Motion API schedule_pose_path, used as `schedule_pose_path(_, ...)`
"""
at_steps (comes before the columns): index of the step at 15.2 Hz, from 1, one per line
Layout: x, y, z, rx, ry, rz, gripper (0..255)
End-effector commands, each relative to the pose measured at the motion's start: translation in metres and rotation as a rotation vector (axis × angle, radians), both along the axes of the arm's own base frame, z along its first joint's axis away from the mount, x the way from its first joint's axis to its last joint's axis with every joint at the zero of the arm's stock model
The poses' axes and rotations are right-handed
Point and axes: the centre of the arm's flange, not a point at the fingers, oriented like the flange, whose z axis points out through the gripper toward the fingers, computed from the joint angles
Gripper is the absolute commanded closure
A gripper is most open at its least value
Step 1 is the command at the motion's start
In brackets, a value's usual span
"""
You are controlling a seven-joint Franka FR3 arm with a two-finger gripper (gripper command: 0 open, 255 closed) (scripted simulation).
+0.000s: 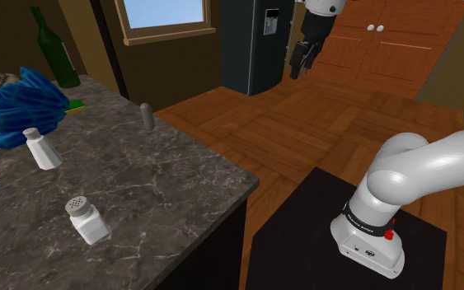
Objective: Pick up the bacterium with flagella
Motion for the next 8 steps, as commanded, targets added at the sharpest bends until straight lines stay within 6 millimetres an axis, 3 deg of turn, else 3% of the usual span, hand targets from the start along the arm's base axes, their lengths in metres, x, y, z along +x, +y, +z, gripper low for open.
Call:
schedule_pose_path(1, 0.000, 0.000, 0.000, 0.000, 0.000, 0.000, 0)
schedule_pose_path(8, 0.044, 0.068, -0.017, 0.079, 0.015, -0.001, 0)
